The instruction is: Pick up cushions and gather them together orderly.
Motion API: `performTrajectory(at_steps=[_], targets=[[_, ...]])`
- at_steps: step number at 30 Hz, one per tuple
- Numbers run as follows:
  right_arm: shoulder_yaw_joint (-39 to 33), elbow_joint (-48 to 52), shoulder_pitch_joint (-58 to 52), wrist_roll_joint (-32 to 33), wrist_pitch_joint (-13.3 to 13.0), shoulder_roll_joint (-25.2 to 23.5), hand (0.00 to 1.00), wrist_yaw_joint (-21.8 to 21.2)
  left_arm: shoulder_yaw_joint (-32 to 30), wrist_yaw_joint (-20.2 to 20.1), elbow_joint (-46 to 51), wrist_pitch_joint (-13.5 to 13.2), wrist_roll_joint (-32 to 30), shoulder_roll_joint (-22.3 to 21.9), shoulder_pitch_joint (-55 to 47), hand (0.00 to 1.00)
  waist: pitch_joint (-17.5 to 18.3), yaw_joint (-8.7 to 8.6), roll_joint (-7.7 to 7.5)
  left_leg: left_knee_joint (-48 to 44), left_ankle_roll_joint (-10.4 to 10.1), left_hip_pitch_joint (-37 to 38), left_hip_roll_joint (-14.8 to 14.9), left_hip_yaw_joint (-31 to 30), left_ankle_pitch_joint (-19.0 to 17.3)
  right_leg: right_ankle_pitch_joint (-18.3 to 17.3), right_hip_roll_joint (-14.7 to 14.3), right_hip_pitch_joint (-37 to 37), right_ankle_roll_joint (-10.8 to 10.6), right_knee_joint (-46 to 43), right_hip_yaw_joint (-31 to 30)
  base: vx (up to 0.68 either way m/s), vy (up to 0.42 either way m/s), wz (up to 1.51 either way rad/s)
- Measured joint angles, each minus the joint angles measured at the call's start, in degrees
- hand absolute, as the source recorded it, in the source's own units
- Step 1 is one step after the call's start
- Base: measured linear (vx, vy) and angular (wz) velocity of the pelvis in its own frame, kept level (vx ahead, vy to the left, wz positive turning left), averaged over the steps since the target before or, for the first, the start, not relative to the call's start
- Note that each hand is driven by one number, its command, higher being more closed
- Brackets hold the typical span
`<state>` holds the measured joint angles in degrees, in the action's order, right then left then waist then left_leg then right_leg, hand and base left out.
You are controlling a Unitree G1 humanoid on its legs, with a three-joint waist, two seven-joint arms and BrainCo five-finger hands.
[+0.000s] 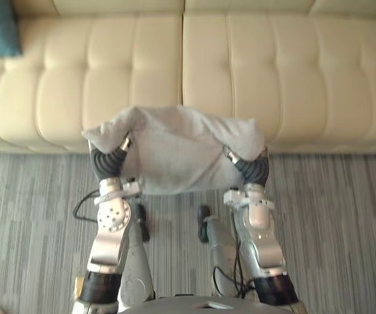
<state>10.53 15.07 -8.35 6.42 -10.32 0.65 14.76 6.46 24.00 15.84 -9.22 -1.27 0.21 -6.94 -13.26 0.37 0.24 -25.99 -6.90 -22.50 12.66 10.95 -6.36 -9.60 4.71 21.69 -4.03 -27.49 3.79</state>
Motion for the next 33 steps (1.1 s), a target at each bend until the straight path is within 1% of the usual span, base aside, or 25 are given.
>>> performTrajectory(at_steps=[3,8,10,14,16,19,20,21,22,23,24,25,26,27,28,29,30,31,32,33], targets=[[0.01,0.0,-3.35,-0.05,0.15,0.05,1.0,-1.94,0.01,-2.82,0.05,-0.02,2.29,0.03,-4.14,1.0,3.58,0.01,-0.19,2.17,-0.2,3.99,-0.09,0.91,-0.55,0.38,-0.01,-4.28,-0.36,3.5,-0.13,0.11,0.027,-0.05],[-0.5,-0.03,-6.01,-0.14,0.96,0.06,1.0,-2.19,0.67,-5.47,-1.48,0.02,3.47,-0.09,-7.1,1.0,6.86,-0.08,-0.45,5.1,-0.54,8.16,-0.15,2.38,-0.52,1.4,-0.25,-8.02,-0.42,7.35,-0.89,0.1,0.01,-0.14],[-0.91,-0.07,-6.9,-0.23,1.25,0.03,1.0,-2.23,1.19,-6.07,-2.86,0.02,3.48,-0.1,-7.99,1.0,8.42,-0.16,-0.52,6.82,-0.79,10.03,-0.23,3.39,-0.29,2.67,-0.76,-9.41,-0.54,10.16,-2.22,0.09,0.012,-0.28],[-1.93,-0.21,-7.02,-1.83,1.77,-0.02,1.0,-2.34,1.67,-7.3,-4.75,0.04,4.51,-0.12,-8.07,1.0,8.98,-0.41,-1.07,8.31,-0.88,12.03,-0.15,6.58,-0.19,4.72,-1.24,-9.74,-1.12,12.34,-5.23,0.05,0.027,-0.43],[-1.86,-0.51,-7.01,-2.3,1.79,-0.01,1.0,-2.34,1.65,-7.37,-5.99,0.1,4.87,0.03,-8.1,1.0,8.74,-0.43,-1.48,8.83,-0.6,13.79,-0.22,9.88,-0.61,5.68,-1.7,-9.35,-1.44,12.8,-8.23,-0.03,0.039,-0.6],[-1.65,-0.62,-6.79,-2.3,1.78,0.05,1.0,-2.35,1.56,-7.36,-5.99,0.09,5.08,0.42,-7.95,1.0,8.78,-0.46,-1.93,8.71,-0.15,13.65,-0.06,11.68,-1.42,6.09,-1.7,-7.42,-1.28,12.7,-8.72,-0.1,0.02,-0.41],[-1.59,-1.17,-6.78,-2.29,1.78,0.12,1.0,-2.41,1.52,-7.36,-6.18,0.11,5.15,0.65,-8.09,1.0,8.72,-0.68,-2.04,9.03,-0.86,13.7,-0.17,11.93,-1.9,5.38,-1.34,-7.1,-0.1,12.78,-8.0,-0.09,0.0,-0.29],[-1.45,-2.43,-6.75,-2.27,1.74,0.53,1.0,-2.85,1.5,-7.36,-6.3,0.11,5.15,0.67,-8.66,1.0,8.71,-0.84,-1.99,9.11,-1.24,13.83,-0.15,11.15,-2.18,5.27,-0.69,-7.14,-0.2,12.7,-5.98,-0.05,-0.002,-0.17],[-1.46,-2.84,-6.8,-2.26,1.76,0.78,1.0,-3.06,1.48,-7.36,-6.33,0.11,5.15,0.67,-8.81,1.0,8.69,-0.93,-1.97,8.98,-1.3,13.83,-0.02,10.9,-2.22,5.27,-0.62,-7.23,-0.19,12.58,-5.31,0.0,-0.039,0.06],[-1.31,-3.21,-7.18,-2.25,1.81,1.24,1.0,-3.39,1.49,-7.37,-6.47,0.11,5.15,0.62,-8.88,1.0,8.42,-1.35,-1.58,7.69,-1.81,13.37,0.82,9.64,-2.69,4.69,-0.62,-7.45,0.38,11.35,-3.21,0.02,-0.057,0.22],[-0.85,-3.19,-7.25,-2.23,1.81,2.0,1.0,-3.42,1.42,-7.37,-6.45,0.11,5.2,0.6,-9.21,1.0,8.16,-1.34,-1.16,6.55,-2.21,13.42,1.86,9.16,-3.23,3.48,-1.0,-7.53,0.87,9.68,-2.28,0.09,-0.114,0.23],[0.48,-2.61,-7.53,-2.17,1.81,2.83,1.0,-3.41,0.86,-7.38,-6.11,0.11,5.81,0.51,-10.5,1.0,7.82,-0.98,-0.48,4.02,-2.6,13.95,3.4,9.07,-3.18,1.6,-1.09,-8.08,1.83,7.68,-0.59,0.09,-0.078,0.1],[1.21,-1.52,-7.93,-2.13,1.81,3.11,1.0,-3.46,0.34,-7.45,-5.71,0.12,6.25,0.3,-11.54,1.0,7.08,-0.64,0.4,-2.5,-1.88,12.1,5.34,7.22,-3.53,-0.12,-1.86,-8.98,2.13,6.12,0.43,0.12,-0.125,0.0],[1.36,-0.93,-8.27,-2.11,1.83,3.24,1.0,-3.48,0.35,-7.53,-5.64,0.13,6.29,0.21,-12.1,1.0,6.82,-0.27,0.87,-6.78,-0.67,10.34,6.39,5.76,-2.75,-0.9,-2.3,-9.5,2.33,5.53,0.59,0.12,-0.126,0.01],[1.75,0.73,-9.4,-2.07,1.89,3.68,1.0,-3.49,0.33,-7.88,-4.87,0.13,6.38,-0.09,-13.39,1.0,6.79,0.14,1.66,-13.56,1.71,7.19,7.44,3.56,-0.43,-2.04,-2.66,-10.29,2.94,4.85,0.52,0.15,-0.156,0.02],[2.04,2.16,-10.07,-1.91,1.98,4.13,1.0,-3.49,0.27,-8.17,-3.72,0.13,6.66,-0.51,-14.32,1.0,6.73,0.24,1.9,-18.27,2.01,4.72,8.18,2.39,2.31,-2.5,-2.67,-10.98,3.54,4.8,0.4,0.19,-0.096,0.04],[2.06,3.96,-10.75,-1.66,2.03,4.77,1.0,-3.47,0.46,-8.43,-2.47,0.13,6.74,-1.08,-15.17,1.0,6.78,0.65,1.97,-21.74,2.29,1.74,7.86,1.5,0.68,-2.96,-2.38,-11.82,3.98,5.16,0.07,0.18,-0.029,0.04],[2.05,4.52,-10.88,-1.64,2.04,4.76,1.0,-3.45,0.45,-8.58,-2.31,0.13,6.74,-1.34,-15.19,1.0,6.92,0.78,2.15,-21.77,2.68,1.34,7.46,1.59,-0.73,-3.09,-2.11,-11.97,3.98,5.35,0.05,0.25,0.044,0.04],[2.04,5.51,-10.87,-1.61,2.02,4.78,1.0,-3.44,0.42,-9.08,-1.98,0.13,6.75,-1.68,-15.19,1.0,7.18,0.91,2.57,-19.2,3.42,0.82,5.41,1.96,-4.03,-3.24,-1.5,-13.04,3.84,6.6,-0.03,0.26,0.09,0.1],[2.04,6.02,-10.85,-1.61,2.02,4.8,1.0,-3.43,0.26,-9.43,-1.72,0.13,6.74,-1.65,-15.22,1.0,7.11,1.21,2.4,-14.49,3.92,0.69,3.29,2.53,-5.68,-3.35,-0.81,-14.72,3.66,8.52,-0.02,0.32,0.132,0.15]])
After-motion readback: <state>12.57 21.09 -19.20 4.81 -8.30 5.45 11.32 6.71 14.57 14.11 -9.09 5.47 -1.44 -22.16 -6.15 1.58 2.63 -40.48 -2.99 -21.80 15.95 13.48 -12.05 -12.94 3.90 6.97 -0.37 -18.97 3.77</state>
